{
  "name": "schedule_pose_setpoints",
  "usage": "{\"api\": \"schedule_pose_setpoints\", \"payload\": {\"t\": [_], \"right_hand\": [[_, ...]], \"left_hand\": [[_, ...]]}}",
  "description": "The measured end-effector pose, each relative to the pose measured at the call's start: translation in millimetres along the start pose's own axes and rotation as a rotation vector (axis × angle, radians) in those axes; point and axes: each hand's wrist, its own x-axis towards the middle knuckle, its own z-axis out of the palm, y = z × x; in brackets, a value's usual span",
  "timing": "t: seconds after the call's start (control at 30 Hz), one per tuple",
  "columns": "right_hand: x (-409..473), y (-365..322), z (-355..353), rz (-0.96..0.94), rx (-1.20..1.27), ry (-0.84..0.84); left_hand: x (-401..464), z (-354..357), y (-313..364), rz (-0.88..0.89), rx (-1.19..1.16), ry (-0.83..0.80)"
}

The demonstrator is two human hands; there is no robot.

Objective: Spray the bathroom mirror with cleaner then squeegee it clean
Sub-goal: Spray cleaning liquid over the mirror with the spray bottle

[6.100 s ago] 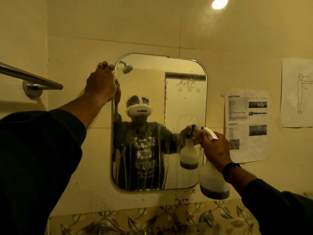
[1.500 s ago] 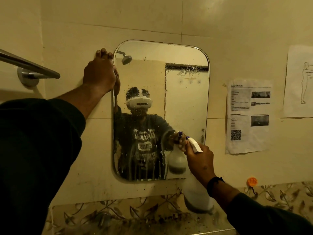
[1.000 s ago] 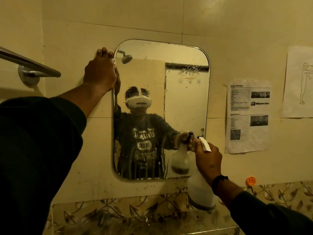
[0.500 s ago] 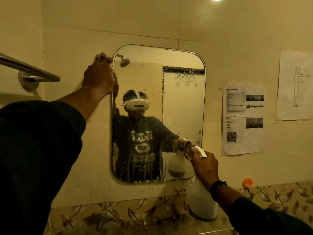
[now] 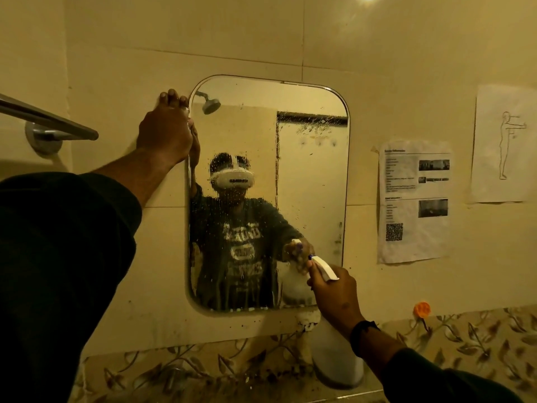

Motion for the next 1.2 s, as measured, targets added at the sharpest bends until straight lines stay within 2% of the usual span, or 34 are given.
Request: {"api": "schedule_pose_setpoints", "payload": {"t": [0.4,0.7,0.93,1.2], "right_hand": [[-7.4,-10.1,25.9,-0.032,0.013,-0.156],[-11.0,-10.9,41.6,-0.060,-0.001,-0.088],[-17.9,-23.2,52.1,-0.075,0.082,-0.219],[-21.3,-33.2,67.7,-0.073,0.075,-0.183]], "left_hand": [[-2.1,-2.9,2.3,-0.010,-0.016,0.001],[-4.0,-4.8,3.7,-0.014,-0.023,0.004],[-4.0,-2.7,2.3,-0.004,-0.023,0.014],[-4.0,-3.8,3.0,0.001,-0.023,0.016]]}}
